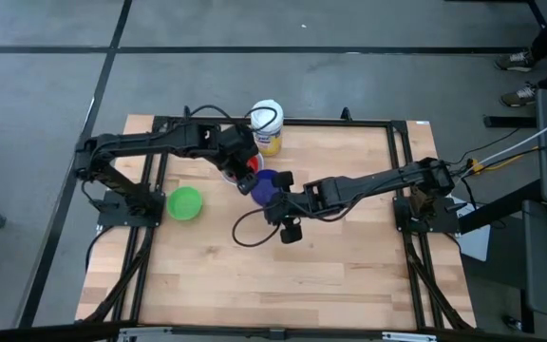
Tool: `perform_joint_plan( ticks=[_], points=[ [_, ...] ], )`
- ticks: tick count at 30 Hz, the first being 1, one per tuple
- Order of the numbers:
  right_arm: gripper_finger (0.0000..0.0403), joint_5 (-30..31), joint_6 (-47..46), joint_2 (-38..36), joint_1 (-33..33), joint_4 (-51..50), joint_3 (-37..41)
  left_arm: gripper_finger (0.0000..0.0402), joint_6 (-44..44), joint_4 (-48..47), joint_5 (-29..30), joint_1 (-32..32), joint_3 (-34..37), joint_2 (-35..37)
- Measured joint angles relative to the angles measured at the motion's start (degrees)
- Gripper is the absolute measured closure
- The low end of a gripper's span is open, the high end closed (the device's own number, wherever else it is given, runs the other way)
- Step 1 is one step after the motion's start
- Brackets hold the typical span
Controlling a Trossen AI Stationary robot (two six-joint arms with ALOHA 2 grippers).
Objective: Nest bowls inside each other
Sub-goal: Stack the dark blue bowl on top of the red bowl
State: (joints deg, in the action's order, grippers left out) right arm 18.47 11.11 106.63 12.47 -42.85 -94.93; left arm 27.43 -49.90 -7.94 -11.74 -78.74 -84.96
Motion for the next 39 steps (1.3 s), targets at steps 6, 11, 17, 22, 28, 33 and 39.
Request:
perform_joint_plan(
  ticks=[6,11,17,22,28,33,39],
  points=[
    [0.0402,0.4,-0.2,0.0,-0.1,0.6,0.0,0.0381,0.3,-0.5,4.7,0.0,-0.1,-0.6],
    [0.0402,1.7,-0.1,0.0,0.0,1.4,0.0,0.0396,-0.8,-0.5,6.1,-0.4,-0.1,-0.6],
    [0.0346,-1.2,1.7,-0.1,0.0,2.2,-5.1,0.0399,-2.0,-0.8,7.3,-0.4,0.0,-0.7],
    [0.0272,-5.6,-0.2,-0.4,-0.9,1.2,-6.8,0.0399,-3.2,-3.8,10.8,-1.9,0.1,1.1],
    [0.0221,-5.6,-3.3,-1.0,0.0,-4.4,-6.8,0.0399,-5.2,-6.9,11.9,-5.4,2.0,3.0],
    [0.0214,-5.8,-7.8,-1.5,1.7,-10.2,-6.6,0.0399,-7.0,-5.6,13.7,-9.2,5.8,4.3],
    [0.0237,-4.2,-11.3,-3.2,3.3,-11.6,-6.6,0.0400,-9.4,3.2,11.2,-15.9,10.9,4.5]
  ],
)
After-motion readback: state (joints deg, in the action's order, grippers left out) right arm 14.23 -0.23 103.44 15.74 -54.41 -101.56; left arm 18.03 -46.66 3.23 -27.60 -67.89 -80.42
